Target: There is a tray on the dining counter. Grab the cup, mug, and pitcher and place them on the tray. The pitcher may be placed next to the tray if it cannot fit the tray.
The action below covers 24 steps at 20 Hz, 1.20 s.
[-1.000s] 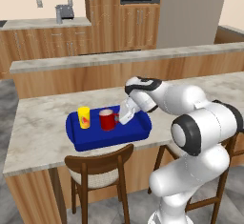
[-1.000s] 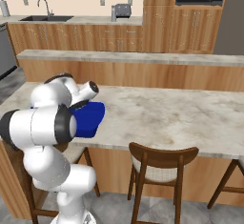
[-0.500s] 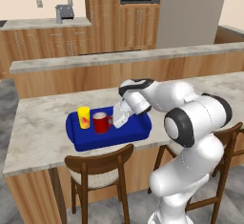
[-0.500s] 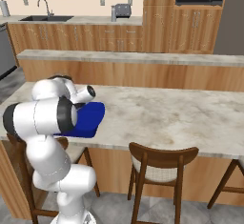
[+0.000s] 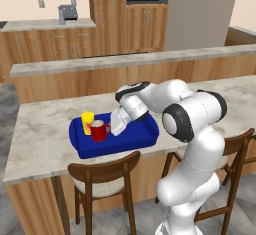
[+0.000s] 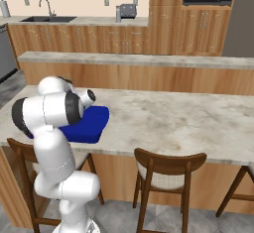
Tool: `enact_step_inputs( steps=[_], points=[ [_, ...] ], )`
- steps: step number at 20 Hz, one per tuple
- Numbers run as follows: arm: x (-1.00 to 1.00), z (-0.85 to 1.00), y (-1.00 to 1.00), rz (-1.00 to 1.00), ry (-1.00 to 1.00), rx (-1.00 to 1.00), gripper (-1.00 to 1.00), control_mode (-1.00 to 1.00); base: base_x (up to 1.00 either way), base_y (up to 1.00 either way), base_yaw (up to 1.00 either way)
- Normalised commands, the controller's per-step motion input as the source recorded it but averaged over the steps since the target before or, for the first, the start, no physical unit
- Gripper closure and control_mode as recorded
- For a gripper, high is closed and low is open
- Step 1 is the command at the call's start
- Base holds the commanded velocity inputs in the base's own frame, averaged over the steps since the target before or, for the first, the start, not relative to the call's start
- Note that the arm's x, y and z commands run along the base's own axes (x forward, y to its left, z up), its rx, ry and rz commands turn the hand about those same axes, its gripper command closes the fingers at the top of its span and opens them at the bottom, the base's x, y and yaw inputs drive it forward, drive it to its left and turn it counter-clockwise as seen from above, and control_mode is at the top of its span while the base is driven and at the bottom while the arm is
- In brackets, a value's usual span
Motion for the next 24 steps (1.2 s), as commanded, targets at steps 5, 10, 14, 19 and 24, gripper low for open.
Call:
enact_step_inputs(
  steps=[5,10,14,19,24],
  points=[
    [0.20,-0.26,0.32,0.04,0.02,0.01,1.00,-1.00,0.00,0.00,0.00],
    [0.19,-0.23,0.25,0.05,0.04,0.03,1.00,-1.00,0.00,0.00,0.00],
    [0.09,-0.26,0.15,0.05,0.02,0.03,1.00,-1.00,0.00,0.00,0.00],
    [0.00,-0.03,0.00,0.01,0.00,0.00,1.00,-1.00,0.00,0.00,0.00],
    [0.00,0.00,0.00,0.00,0.00,0.00,1.00,-1.00,0.00,0.00,0.00]
  ],
)
